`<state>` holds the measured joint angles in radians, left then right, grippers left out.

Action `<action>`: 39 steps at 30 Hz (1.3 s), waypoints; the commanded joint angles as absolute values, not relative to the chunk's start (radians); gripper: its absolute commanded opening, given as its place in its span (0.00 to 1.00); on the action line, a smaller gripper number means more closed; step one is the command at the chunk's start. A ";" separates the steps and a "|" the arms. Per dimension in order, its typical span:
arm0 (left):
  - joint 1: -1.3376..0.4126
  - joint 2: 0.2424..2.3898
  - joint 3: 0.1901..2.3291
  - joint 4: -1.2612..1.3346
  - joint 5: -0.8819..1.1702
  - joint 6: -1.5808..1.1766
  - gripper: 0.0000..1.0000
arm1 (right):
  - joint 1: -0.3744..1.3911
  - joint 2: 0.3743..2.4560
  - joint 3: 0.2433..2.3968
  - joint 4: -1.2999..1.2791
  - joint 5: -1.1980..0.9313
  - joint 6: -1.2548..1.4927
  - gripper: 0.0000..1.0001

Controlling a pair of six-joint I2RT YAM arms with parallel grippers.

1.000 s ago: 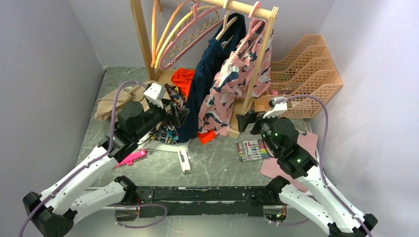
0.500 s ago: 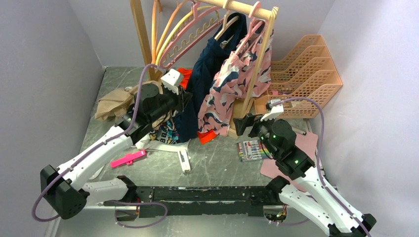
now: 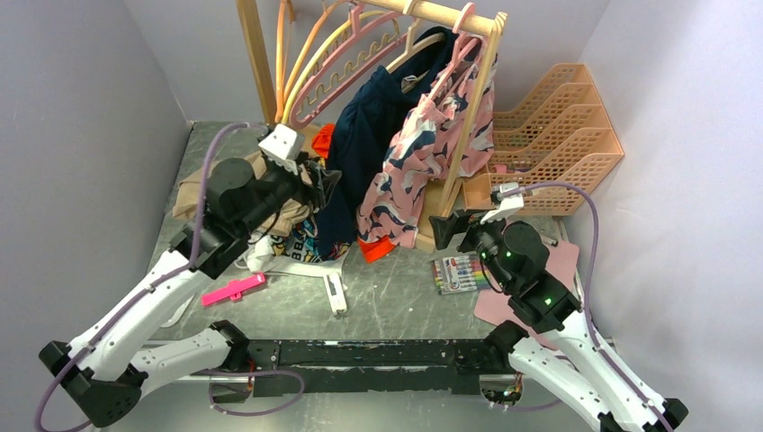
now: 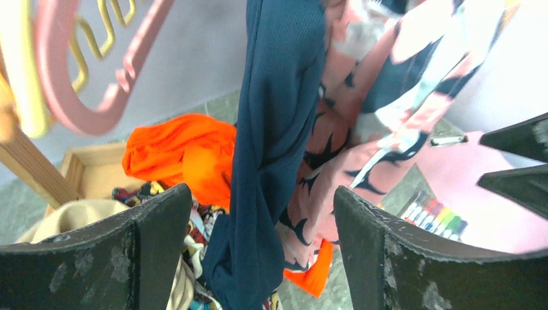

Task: Place the shorts on the hanger
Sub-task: Adjust the shorts on the hanger.

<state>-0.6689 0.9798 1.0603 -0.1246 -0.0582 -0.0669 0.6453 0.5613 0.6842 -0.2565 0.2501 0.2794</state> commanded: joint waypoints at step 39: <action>-0.664 1.267 1.494 -0.160 0.169 0.044 0.14 | 0.643 0.533 0.687 -0.211 0.245 0.270 0.99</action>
<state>-0.6689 1.2903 1.4986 -0.1486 0.1623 0.0166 0.6453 0.5446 0.6880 -0.2359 0.2329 0.2832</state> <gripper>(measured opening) 0.196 0.994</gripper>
